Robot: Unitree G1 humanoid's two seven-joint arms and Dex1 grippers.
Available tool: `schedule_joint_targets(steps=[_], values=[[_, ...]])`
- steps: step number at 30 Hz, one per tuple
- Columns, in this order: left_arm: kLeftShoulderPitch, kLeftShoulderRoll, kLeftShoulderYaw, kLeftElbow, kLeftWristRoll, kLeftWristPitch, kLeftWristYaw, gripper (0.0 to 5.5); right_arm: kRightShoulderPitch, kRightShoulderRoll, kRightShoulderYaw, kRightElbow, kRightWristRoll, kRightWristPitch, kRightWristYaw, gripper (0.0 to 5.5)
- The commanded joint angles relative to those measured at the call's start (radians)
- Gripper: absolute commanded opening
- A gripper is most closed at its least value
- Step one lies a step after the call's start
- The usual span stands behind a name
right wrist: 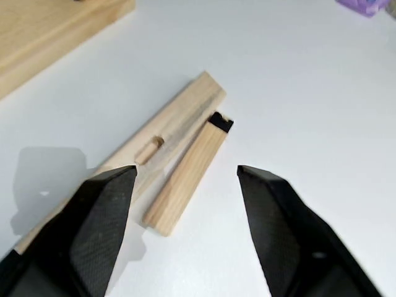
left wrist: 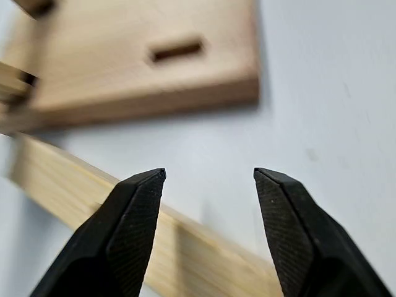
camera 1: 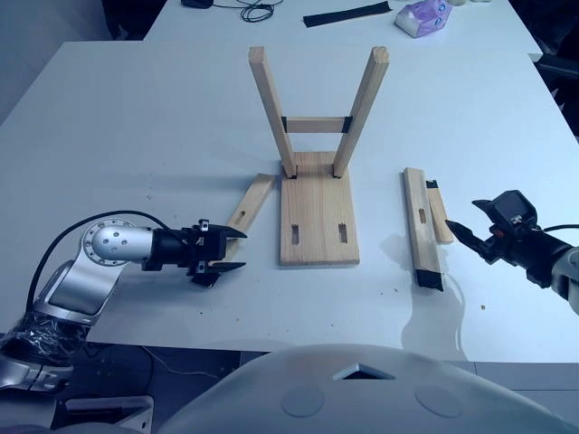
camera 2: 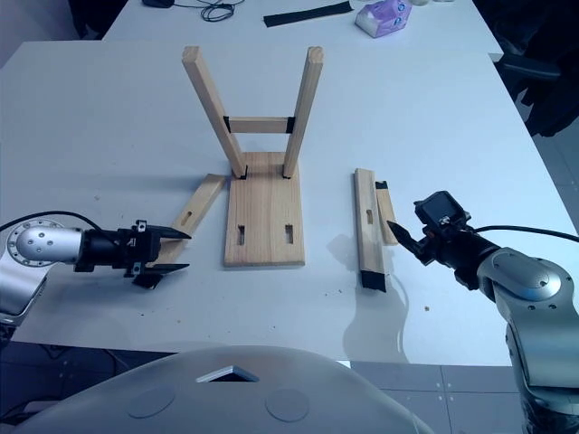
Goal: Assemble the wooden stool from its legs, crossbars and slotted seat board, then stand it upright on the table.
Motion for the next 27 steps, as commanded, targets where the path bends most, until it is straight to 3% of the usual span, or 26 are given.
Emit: schedule_joint_targets(steps=[1, 8, 27], values=[[-0.133, -0.058, 0.070, -0.081, -0.121, 0.194, 0.090, 2.64, -0.039, 0.030, 0.006, 0.017, 0.029, 0.074, -0.036, 3.54], [-0.242, -0.125, 0.116, -0.202, -0.278, 0.442, 0.209, 2.64, -0.043, 0.056, 0.058, 0.072, 0.018, 0.071, -0.092, 3.65], [-0.258, -0.165, 0.049, -0.214, -0.245, 0.467, 0.244, 2.64, -0.042, 0.074, 0.182, 0.195, -0.065, -0.070, -0.169, 3.65]])
